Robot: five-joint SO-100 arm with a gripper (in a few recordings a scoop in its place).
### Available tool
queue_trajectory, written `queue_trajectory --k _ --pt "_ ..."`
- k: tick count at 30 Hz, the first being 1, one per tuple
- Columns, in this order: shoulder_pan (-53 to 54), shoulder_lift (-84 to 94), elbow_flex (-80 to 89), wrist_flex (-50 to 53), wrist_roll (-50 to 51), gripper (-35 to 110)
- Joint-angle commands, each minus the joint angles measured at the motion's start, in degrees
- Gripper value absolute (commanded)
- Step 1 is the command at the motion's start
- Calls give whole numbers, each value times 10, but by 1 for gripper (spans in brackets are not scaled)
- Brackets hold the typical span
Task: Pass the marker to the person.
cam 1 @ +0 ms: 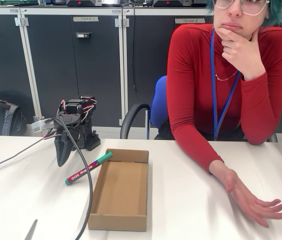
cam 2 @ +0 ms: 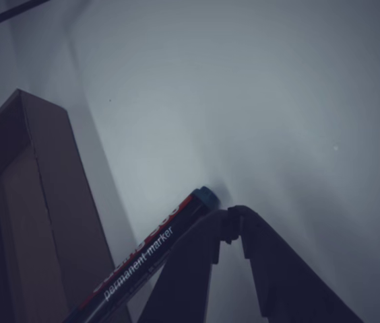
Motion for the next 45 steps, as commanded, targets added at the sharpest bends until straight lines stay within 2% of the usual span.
queue_trajectory --k 1,17,24,29,36,45 --pt "-4 6 10 -8 -35 -5" --pt "-2 6 -17 1 -26 -5" --pt "-46 6 -171 152 24 -5" --pt "-96 -3 -268 207 83 -5" --pt "-155 -120 -388 194 141 -5" --pt "-240 -308 -559 166 164 -5"
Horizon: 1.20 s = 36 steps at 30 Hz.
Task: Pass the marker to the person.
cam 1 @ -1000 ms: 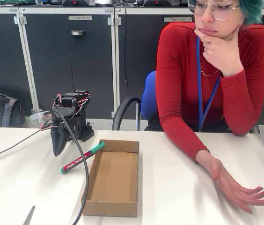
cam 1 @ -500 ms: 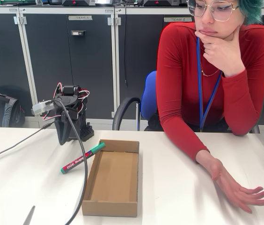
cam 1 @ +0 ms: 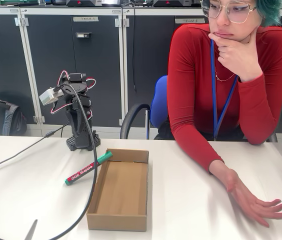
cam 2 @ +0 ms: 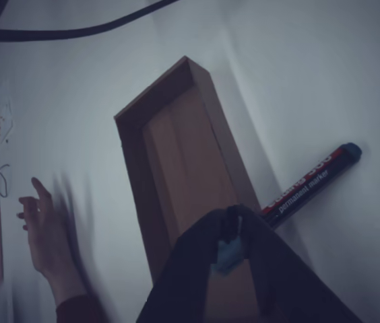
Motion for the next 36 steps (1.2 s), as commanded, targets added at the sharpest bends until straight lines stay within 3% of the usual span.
queue_trajectory --k 1,6,10,16,24,29,36 --pt "-32 -58 -91 -18 11 -5" --pt "-76 -129 -166 -21 -8 -5" --pt "-76 -140 -134 -78 21 -5" --pt "-54 -164 -76 -184 132 -5" --pt "-36 -258 -122 -258 282 -5" --pt "-33 -290 -145 -223 354 -5" --pt "-53 -337 -239 -3 377 -5"
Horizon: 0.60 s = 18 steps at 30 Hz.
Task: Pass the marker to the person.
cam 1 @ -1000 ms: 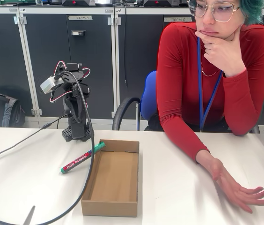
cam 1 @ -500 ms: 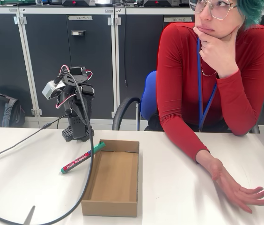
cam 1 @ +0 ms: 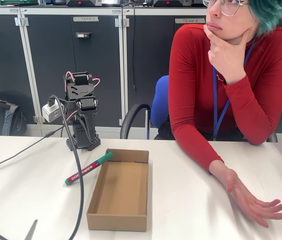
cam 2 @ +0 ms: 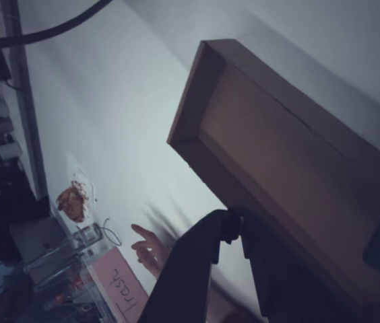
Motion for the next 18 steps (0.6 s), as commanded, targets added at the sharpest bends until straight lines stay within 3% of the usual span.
queue_trajectory --k 1,11,18 --pt "-8 -12 -57 90 11 -5" --pt "-10 -45 -51 277 -24 -5" --pt "26 -51 4 294 -46 -4"
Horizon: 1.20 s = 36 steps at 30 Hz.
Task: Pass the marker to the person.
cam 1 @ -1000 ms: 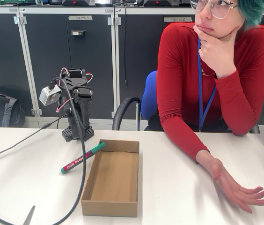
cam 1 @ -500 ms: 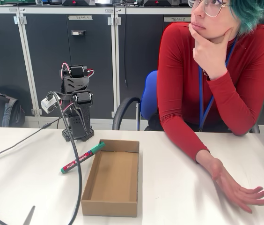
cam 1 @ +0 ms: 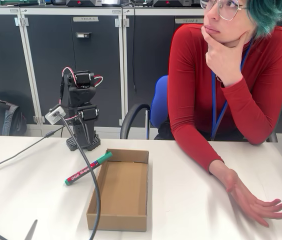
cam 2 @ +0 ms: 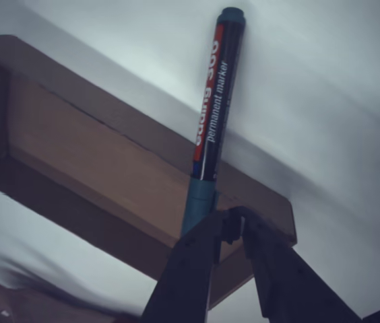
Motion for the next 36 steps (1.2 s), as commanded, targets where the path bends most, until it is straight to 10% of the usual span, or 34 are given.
queue_trajectory --k 1,36 --pt "17 -3 11 -1 -9 -3" --pt "31 -73 24 -154 -18 23"
